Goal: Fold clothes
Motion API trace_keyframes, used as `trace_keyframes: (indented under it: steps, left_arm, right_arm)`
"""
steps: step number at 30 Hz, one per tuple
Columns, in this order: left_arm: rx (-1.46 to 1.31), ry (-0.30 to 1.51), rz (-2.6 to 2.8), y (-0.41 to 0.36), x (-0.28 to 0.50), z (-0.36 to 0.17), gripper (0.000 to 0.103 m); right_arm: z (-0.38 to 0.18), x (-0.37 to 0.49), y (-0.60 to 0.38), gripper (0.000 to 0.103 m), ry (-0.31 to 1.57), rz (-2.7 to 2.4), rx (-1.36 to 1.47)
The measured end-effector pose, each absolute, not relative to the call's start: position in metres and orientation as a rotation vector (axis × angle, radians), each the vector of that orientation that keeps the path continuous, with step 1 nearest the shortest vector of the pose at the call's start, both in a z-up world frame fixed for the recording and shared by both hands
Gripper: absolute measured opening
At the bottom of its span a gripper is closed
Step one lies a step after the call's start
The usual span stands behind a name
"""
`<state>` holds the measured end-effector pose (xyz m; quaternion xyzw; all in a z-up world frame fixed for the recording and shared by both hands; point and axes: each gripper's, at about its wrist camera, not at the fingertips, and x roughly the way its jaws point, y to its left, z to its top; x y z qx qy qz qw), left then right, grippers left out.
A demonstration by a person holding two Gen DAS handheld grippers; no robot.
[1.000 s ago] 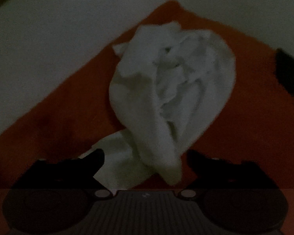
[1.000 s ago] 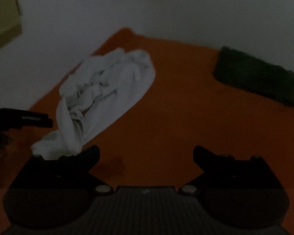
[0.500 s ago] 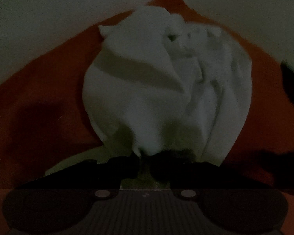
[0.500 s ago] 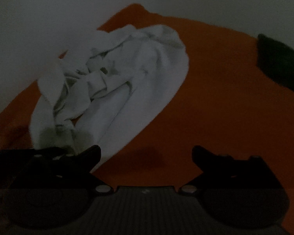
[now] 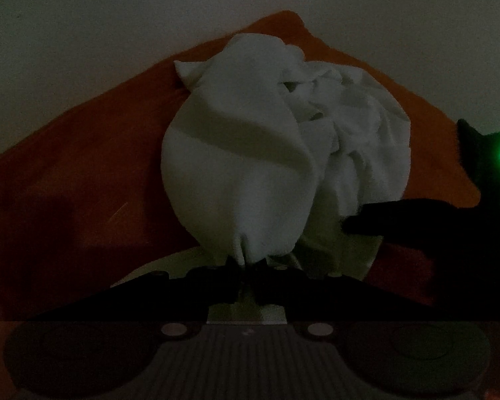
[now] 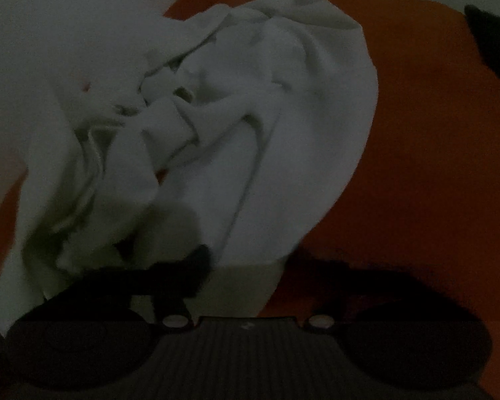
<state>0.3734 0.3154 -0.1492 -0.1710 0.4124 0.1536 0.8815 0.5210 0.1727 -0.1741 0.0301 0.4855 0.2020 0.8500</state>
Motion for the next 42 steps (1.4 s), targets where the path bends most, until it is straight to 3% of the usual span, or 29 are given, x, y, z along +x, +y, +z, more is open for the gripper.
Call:
trace_keyframes:
  steps: [1, 17, 31, 37, 40, 42]
  left_arm:
    - [-0.354, 0.862, 0.329, 0.315, 0.372, -0.149, 0.006]
    - [-0.266, 0.836, 0.381, 0.274, 0.306, -0.102, 0.004]
    - [-0.188, 0.905, 0.224, 0.141, 0.146, -0.069, 0.003]
    - [-0.134, 0.931, 0.11, 0.127, 0.123, -0.088, 0.001]
    - [-0.165, 0.914, 0.074, 0.142, 0.138, -0.107, 0.007]
    - [-0.126, 0.869, 0.085, 0.147, 0.138, -0.115, 0.036]
  right_arm:
    - [-0.17, 0.52, 0.165, 0.004, 1.009, 0.408, 0.071]
    - [-0.095, 0.506, 0.005, 0.003, 0.742, 0.108, 0.145]
    - [-0.018, 0.379, -0.276, 0.0, 0.522, -0.157, 0.11]
    - [-0.046, 0.338, -0.342, 0.001, 0.761, -0.016, 0.159]
    - [-0.067, 0.315, -0.329, 0.004, 0.832, 0.051, 0.114]
    - [-0.081, 0.314, -0.3, 0.011, 0.87, 0.104, 0.076]
